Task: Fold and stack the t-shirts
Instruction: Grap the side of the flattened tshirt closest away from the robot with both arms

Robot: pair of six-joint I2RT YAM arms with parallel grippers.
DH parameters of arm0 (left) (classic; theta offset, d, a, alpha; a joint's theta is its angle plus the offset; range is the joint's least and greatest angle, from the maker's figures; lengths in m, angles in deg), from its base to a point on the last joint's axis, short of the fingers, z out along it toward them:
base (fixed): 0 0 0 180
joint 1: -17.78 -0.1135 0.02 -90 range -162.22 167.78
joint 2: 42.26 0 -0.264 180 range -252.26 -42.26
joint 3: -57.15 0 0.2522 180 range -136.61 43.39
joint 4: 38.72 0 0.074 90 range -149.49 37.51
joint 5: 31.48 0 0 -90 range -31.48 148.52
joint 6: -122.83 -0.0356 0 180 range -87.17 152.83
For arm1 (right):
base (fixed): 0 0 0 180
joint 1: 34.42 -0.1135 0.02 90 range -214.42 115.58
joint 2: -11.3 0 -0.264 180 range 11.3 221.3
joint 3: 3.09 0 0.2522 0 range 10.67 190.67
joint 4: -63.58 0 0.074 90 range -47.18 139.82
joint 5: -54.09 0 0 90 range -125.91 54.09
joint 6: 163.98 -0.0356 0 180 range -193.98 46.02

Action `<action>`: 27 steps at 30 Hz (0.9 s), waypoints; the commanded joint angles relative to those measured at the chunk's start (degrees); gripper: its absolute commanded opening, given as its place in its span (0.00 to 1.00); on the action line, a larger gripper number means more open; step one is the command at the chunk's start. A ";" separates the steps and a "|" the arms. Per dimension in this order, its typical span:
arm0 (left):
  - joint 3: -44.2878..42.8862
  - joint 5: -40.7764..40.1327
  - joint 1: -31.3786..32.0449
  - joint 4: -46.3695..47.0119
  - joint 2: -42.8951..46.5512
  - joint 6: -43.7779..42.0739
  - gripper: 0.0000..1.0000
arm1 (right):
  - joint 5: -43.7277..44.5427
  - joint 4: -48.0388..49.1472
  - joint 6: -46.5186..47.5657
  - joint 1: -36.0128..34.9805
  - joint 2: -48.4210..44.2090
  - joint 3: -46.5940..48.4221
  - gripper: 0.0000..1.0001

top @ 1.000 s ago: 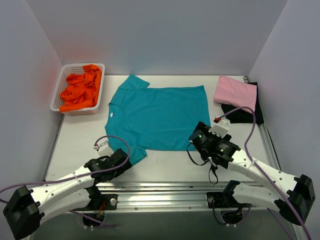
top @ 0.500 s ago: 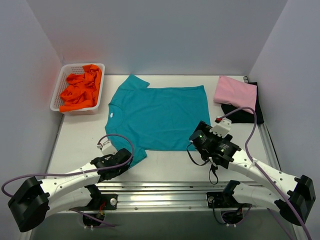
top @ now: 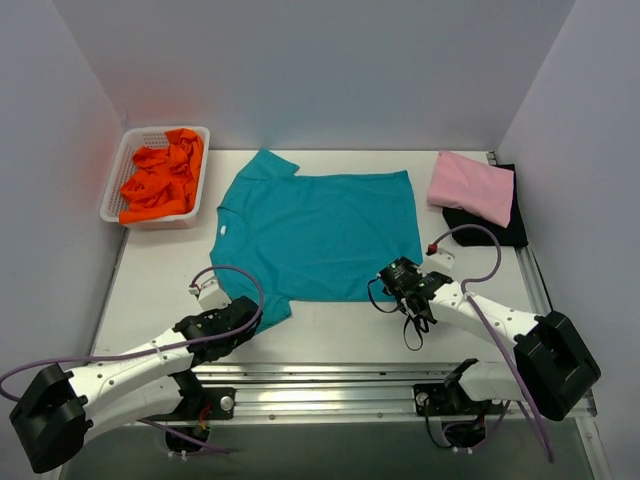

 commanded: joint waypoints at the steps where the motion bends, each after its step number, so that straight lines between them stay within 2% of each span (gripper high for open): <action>1: -1.96 -2.02 -0.03 0.80 0.10 -2.02 0.02 | 0.21 -2.91 -3.91 1.02 -1.18 1.34 0.93; 5: -2.22 -2.55 -0.38 0.28 0.98 -3.51 0.02 | 1.78 -4.58 -7.51 1.46 -2.77 0.72 0.86; 9: -1.87 -2.55 -1.17 0.01 3.17 -5.45 0.02 | 1.18 -3.27 -8.31 3.13 -1.98 -1.38 0.85; 12: -2.05 -1.94 -2.40 0.01 4.06 -7.03 0.02 | 0.38 -2.12 -8.22 4.19 -1.02 -2.00 0.80; 13: -2.13 -1.76 -2.75 -0.08 4.23 -7.38 0.02 | 0.38 -2.21 -8.22 4.36 -1.01 -2.00 0.74; 14: -2.13 -1.50 -3.54 0.01 4.41 -7.82 0.02 | 0.38 -2.04 -8.22 4.63 -1.01 -1.83 0.73; 18: -2.40 -0.44 -5.03 0.45 5.03 -9.58 0.02 | 0.47 -0.98 -7.78 5.42 0.13 -1.65 0.72; 27: -1.52 1.14 -7.24 1.42 5.20 -10.72 0.02 | -1.37 2.89 -5.06 6.65 6.28 -0.16 0.61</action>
